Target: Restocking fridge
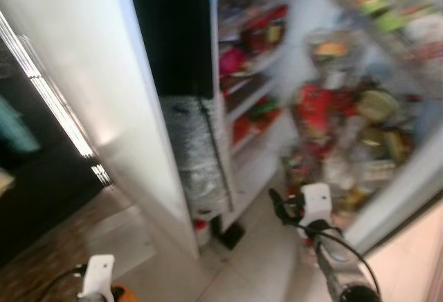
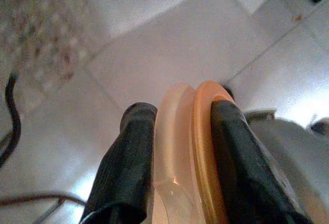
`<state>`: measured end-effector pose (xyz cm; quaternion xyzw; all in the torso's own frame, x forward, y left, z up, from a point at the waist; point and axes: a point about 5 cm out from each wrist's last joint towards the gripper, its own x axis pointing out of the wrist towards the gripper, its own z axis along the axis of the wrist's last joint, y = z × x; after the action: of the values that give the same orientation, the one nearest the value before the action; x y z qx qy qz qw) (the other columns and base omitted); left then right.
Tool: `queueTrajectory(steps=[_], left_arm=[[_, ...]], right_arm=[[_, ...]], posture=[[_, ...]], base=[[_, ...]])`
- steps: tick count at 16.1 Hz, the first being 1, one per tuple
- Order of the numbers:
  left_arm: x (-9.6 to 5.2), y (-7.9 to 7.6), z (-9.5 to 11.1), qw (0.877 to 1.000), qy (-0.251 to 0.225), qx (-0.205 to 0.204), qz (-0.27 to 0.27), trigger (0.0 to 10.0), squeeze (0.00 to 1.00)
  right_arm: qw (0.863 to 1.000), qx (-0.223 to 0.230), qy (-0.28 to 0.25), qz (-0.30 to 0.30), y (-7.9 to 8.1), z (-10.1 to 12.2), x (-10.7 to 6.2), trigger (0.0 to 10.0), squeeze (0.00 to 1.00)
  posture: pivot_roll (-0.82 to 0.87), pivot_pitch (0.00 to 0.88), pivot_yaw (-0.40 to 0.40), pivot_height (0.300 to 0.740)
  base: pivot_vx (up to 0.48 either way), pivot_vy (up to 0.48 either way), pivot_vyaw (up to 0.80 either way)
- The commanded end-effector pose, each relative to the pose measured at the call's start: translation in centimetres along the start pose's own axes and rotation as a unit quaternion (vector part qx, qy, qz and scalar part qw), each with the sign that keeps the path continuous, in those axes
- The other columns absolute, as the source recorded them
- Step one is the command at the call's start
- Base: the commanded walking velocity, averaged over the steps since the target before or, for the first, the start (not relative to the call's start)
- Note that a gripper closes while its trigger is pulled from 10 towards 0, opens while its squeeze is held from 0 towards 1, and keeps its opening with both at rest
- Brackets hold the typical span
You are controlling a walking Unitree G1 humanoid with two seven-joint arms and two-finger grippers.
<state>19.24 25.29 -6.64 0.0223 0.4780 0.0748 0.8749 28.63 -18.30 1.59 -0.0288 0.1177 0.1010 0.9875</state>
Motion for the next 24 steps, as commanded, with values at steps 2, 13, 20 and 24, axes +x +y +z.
queueTrajectory(steps=[2, 13, 20, 24], left_arm=[[-0.04, 0.37, 0.02, 1.000, 0.003, 0.000, 0.003, 10.0, 0.00], [-0.05, 0.45, -0.02, 1.000, 0.006, 0.005, 0.003, 10.0, 0.00], [-0.04, 0.42, -0.01, 1.000, 0.007, 0.004, 0.003, 10.0, 0.00], [-0.05, 0.45, 0.03, 1.000, 0.005, 0.006, 0.005, 10.0, 0.00]], right_arm=[[1.000, 0.004, 0.002, -0.005, -0.08, -0.14, -0.09, 10.0, 0.00], [1.000, 0.005, 0.010, -0.015, 0.01, -0.30, -0.01, 10.0, 0.00], [1.000, 0.003, 0.013, -0.013, 0.33, -0.41, 0.04, 10.0, 0.00], [1.000, 0.000, 0.013, -0.026, 0.05, -0.35, 0.03, 10.0, 0.00]], posture=[[-0.12, 0.050, 0.007, 0.740], [-0.12, 0.059, 0.007, 0.740], [-0.12, 0.058, 0.007, 0.740], [-0.12, 0.057, 0.007, 0.740]], base=[[0.000, 0.000, 0.00], [0.092, 0.000, 0.00], [0.297, 0.000, 0.00], [0.155, 0.000, 0.00]])
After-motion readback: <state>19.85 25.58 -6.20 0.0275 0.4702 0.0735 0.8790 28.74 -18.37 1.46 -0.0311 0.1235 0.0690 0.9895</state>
